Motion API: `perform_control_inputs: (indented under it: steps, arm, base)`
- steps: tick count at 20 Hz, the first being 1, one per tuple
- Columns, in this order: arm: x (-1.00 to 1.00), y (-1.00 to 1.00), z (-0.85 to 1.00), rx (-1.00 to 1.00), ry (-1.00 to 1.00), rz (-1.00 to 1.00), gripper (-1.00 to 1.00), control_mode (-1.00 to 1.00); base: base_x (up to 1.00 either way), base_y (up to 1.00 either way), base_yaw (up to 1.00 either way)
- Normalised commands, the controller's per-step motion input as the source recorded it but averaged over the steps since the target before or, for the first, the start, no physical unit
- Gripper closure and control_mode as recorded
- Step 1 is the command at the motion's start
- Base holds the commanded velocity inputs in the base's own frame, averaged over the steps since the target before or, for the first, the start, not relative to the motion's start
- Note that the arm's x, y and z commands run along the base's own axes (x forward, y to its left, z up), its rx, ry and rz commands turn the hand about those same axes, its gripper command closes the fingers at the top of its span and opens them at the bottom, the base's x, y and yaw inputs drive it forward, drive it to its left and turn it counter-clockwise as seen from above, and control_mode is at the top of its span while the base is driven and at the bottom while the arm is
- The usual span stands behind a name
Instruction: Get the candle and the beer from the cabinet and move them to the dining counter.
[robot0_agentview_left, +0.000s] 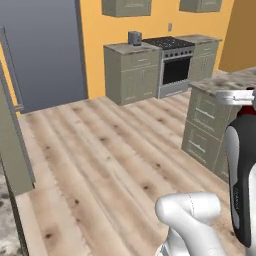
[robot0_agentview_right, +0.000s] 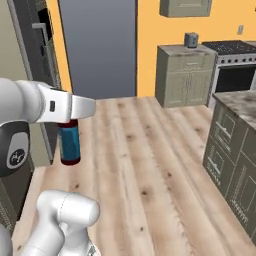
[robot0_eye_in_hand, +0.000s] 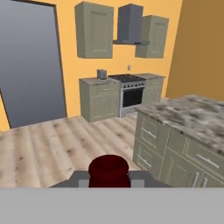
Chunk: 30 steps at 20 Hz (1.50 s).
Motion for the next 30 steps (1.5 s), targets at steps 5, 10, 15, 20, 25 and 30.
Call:
perform_control_inputs:
  steps: [5, 10, 15, 20, 25, 30]
  arm:
    - [0.0, 0.0, 0.0, 0.0, 0.0, 0.0, 1.0, 1.0]
    - [0.0, 0.0, 0.0, 0.0, 0.0, 0.0, 1.0, 1.0]
    - [0.0, 0.0, 0.0, 0.0, 0.0, 0.0, 1.0, 1.0]
    - [0.0, 0.0, 0.0, 0.0, 0.0, 0.0, 1.0, 1.0]
    - [0.0, 0.0, 0.0, 0.0, 0.0, 0.0, 1.0, 1.0]
    - [0.0, 0.0, 0.0, 0.0, 0.0, 0.0, 1.0, 1.0]
  base:
    - [1.0, -0.23, -0.05]
    - [0.96, -0.38, -0.33]
    - [0.47, -0.05, -0.7]
    - [0.16, 0.0, -0.85]
    - [0.14, 0.04, -0.82]
    - [0.28, 0.18, -0.79]
